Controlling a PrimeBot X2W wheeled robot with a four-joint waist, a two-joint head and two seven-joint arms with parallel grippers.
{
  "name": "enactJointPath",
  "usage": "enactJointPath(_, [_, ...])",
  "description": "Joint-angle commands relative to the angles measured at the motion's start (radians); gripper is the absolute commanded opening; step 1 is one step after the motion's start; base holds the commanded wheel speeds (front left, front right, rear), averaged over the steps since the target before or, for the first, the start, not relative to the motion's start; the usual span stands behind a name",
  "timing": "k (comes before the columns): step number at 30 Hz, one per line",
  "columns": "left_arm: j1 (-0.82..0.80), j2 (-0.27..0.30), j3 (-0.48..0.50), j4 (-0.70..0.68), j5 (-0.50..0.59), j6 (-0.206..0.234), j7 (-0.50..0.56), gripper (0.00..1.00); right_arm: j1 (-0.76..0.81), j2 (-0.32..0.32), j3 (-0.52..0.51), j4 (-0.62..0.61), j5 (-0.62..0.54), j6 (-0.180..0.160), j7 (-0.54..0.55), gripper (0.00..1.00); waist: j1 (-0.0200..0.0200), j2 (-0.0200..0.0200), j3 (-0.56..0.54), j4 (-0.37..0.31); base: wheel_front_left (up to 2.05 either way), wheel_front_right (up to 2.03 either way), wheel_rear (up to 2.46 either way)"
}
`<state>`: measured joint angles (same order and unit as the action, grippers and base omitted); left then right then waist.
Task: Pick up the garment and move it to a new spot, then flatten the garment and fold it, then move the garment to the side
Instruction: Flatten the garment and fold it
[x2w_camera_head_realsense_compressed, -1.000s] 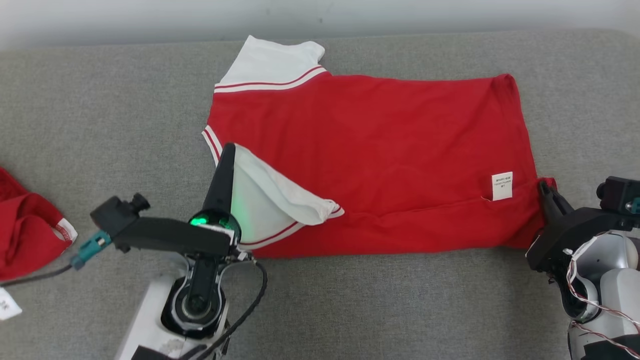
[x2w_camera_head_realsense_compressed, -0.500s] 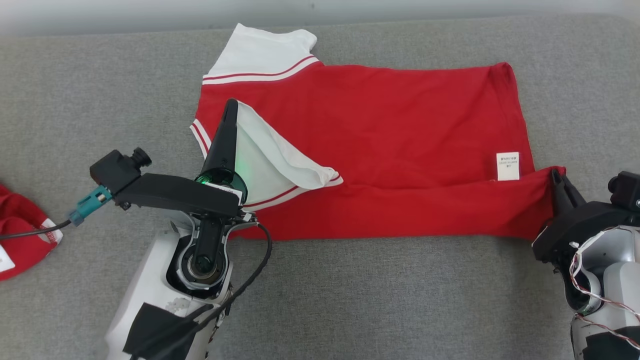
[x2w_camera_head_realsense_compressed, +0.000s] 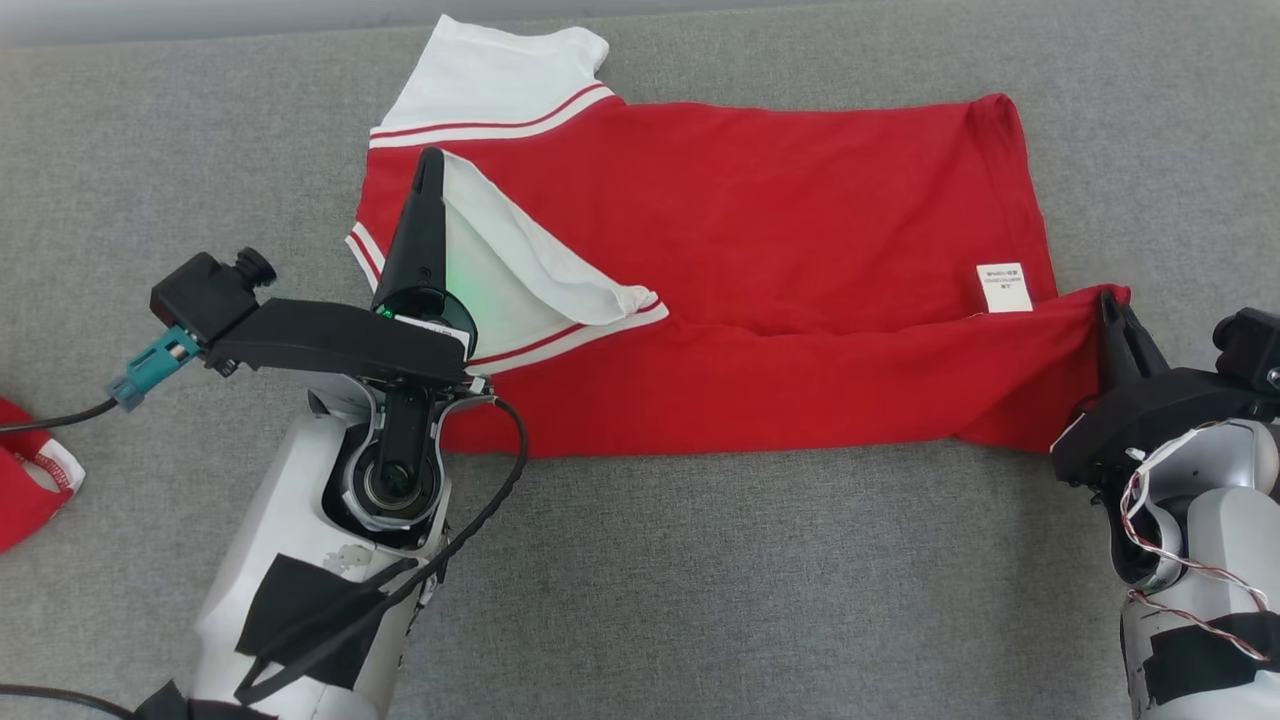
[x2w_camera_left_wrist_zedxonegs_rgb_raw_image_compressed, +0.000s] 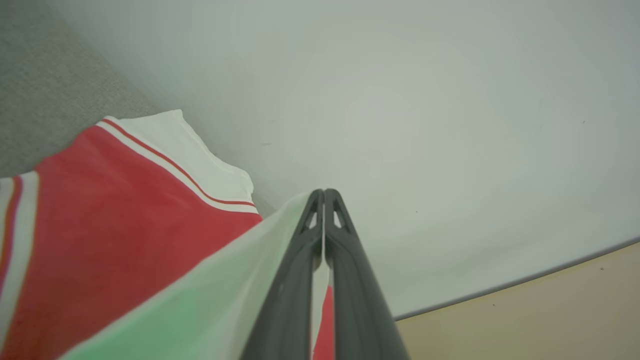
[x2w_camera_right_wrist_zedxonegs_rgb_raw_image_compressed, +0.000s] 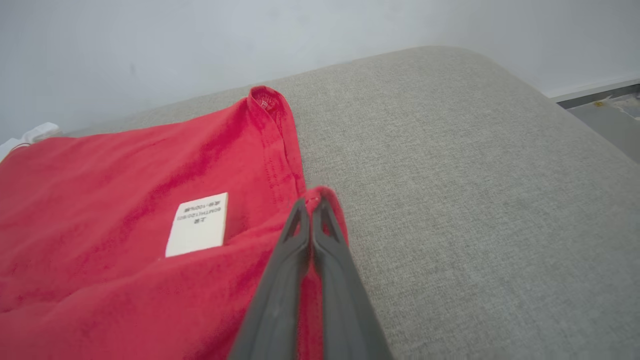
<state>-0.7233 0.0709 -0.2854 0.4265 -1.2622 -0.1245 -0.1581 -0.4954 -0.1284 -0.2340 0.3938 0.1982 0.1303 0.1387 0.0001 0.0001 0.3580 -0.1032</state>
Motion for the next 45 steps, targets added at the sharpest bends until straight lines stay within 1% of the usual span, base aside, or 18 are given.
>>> enactJointPath(1, [-0.012,0.007,0.001,0.008,0.008,-0.007,-0.008,0.00,-0.015,0.004,0.001,0.002,-0.008,0.001,-0.011,0.00,-0.0001,-0.0001,0.002,0.000,0.00,0.00,0.00])
enactJointPath(9, [-0.025,0.020,-0.020,0.065,0.040,-0.008,-0.025,0.00,-0.032,0.003,-0.005,0.046,-0.019,0.001,-0.044,0.00,-0.0001,-0.0001,-0.001,0.002,0.00,0.00,0.00])
enactJointPath(10, [-0.030,0.025,-0.027,0.078,0.053,-0.009,-0.028,0.00,-0.038,0.003,-0.006,0.053,-0.021,0.001,-0.052,0.04,-0.0001,-0.0001,-0.002,0.003,0.00,0.00,0.00])
enactJointPath(11, [-0.037,0.028,-0.031,0.091,0.068,-0.005,-0.035,0.00,-0.042,0.005,-0.006,0.061,-0.022,0.001,-0.056,0.49,-0.0001,-0.0001,-0.004,0.004,0.00,0.00,0.00])
enactJointPath(12, [-0.044,0.032,-0.037,0.104,0.086,0.000,-0.045,0.27,-0.041,0.008,-0.014,0.069,-0.028,0.001,-0.059,1.00,-0.0001,-0.0001,-0.008,0.005,0.00,0.00,0.00])
enactJointPath(13, [-0.046,0.034,-0.047,0.118,0.101,0.006,-0.051,1.00,-0.043,0.011,-0.014,0.075,-0.032,0.001,-0.061,1.00,-0.0001,-0.0001,-0.012,0.006,0.00,0.00,0.00])
enactJointPath(15, [-0.041,0.042,-0.061,0.144,0.140,0.009,-0.063,1.00,-0.053,0.009,-0.014,0.088,-0.036,0.001,-0.061,1.00,-0.0001,-0.0001,-0.022,0.008,0.00,0.00,0.00])
enactJointPath(18, [-0.033,0.052,-0.075,0.162,0.164,0.011,-0.071,1.00,-0.054,0.007,-0.013,0.093,-0.037,0.001,-0.058,1.00,-0.0001,-0.0001,-0.035,0.012,0.00,0.00,0.00])
enactJointPath(23, [0.023,0.100,-0.125,0.165,0.263,0.024,-0.087,1.00,-0.007,-0.005,-0.010,0.075,-0.025,0.001,-0.014,1.00,-0.0001,-0.0001,-0.079,0.017,0.00,0.00,0.00])
enactJointPath(25, [0.061,0.129,-0.150,0.154,0.298,0.039,-0.087,1.00,0.018,-0.011,-0.015,0.051,-0.024,0.001,0.010,1.00,-0.0001,-0.0001,-0.098,0.020,0.00,0.00,0.00])
enactJointPath(31, [0.188,0.192,-0.220,0.093,0.373,0.109,-0.035,1.00,0.090,-0.026,-0.040,-0.034,-0.013,0.001,0.076,1.00,-0.0001,-0.0001,-0.136,0.026,0.00,0.00,0.00])
enactJointPath(34, [0.222,0.219,-0.259,0.072,0.413,0.161,0.006,1.00,0.114,-0.014,-0.050,-0.074,-0.016,0.001,0.099,1.00,-0.0001,-0.0001,-0.141,0.026,0.00,0.00,0.00])
enactJointPath(37, [0.231,0.236,-0.282,0.064,0.456,0.224,0.029,1.00,0.128,0.000,-0.048,-0.103,-0.016,0.001,0.118,1.00,-0.0001,-0.0001,-0.138,0.021,0.00,0.00,0.00])
enactJointPath(39, [0.227,0.239,-0.285,0.057,0.468,0.256,0.038,1.00,0.129,0.008,-0.042,-0.117,-0.013,0.001,0.127,1.00,-0.0001,-0.0001,-0.134,0.017,0.00,0.00,0.00])
enactJointPath(45, [0.208,0.258,-0.316,0.079,0.505,0.319,0.115,1.00,0.116,0.022,-0.025,-0.141,-0.008,0.001,0.142,1.00,-0.0001,-0.0001,-0.121,0.002,0.00,0.00,0.00])
